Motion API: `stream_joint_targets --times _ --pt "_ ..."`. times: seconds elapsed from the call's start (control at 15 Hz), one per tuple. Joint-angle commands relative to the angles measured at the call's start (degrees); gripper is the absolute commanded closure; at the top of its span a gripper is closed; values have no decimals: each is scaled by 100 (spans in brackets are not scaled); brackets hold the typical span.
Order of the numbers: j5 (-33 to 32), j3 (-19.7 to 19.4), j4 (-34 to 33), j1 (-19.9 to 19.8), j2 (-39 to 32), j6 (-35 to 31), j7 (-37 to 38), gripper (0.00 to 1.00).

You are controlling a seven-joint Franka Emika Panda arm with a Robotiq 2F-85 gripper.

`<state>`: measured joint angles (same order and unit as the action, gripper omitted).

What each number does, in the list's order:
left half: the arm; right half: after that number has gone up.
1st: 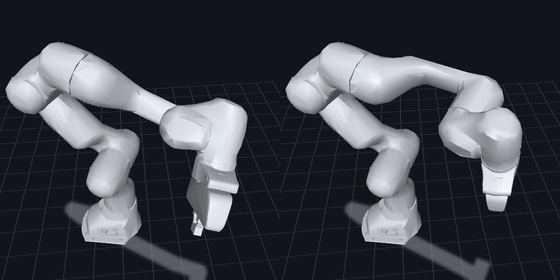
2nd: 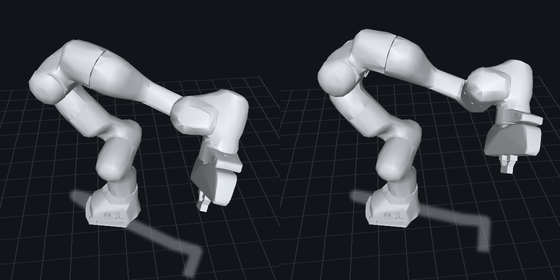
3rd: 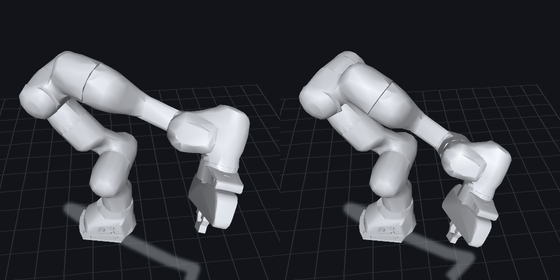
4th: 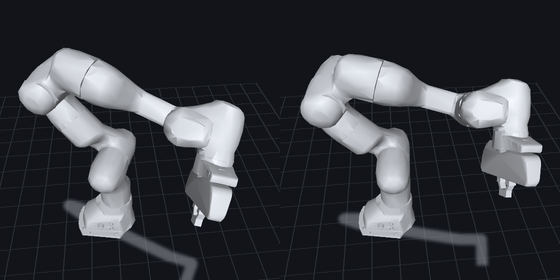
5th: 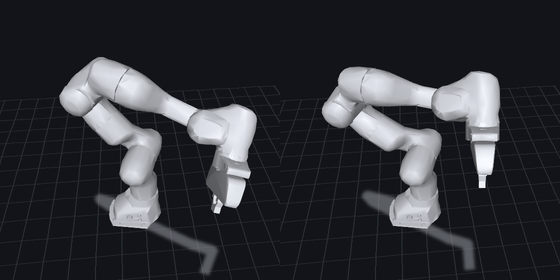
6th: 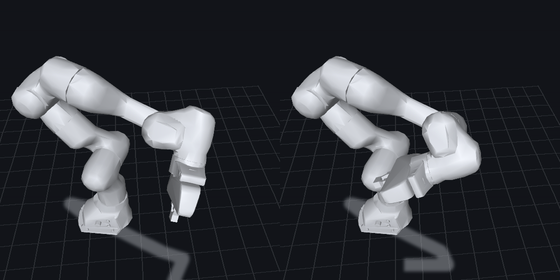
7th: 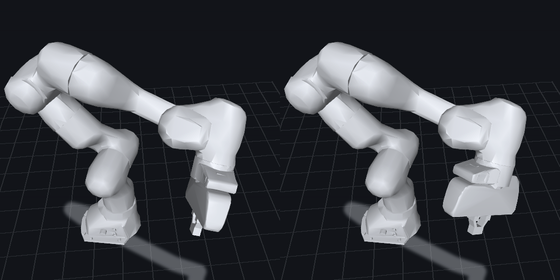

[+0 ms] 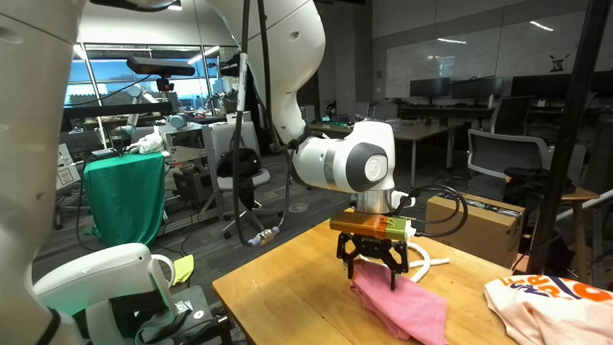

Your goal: Move the radish and peach shirt to the right, move the pink shirt to the left

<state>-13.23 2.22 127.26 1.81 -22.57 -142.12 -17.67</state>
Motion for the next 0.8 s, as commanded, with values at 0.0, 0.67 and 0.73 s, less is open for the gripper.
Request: stream_joint_targets --times 0.0,0.67,0.73 --pt "-144 -152 -115 12 -266 -379 349 0" --pt "511 100 -76 -300 -117 -174 96 69" --pt "515 91 -70 -286 -44 -116 118 77"
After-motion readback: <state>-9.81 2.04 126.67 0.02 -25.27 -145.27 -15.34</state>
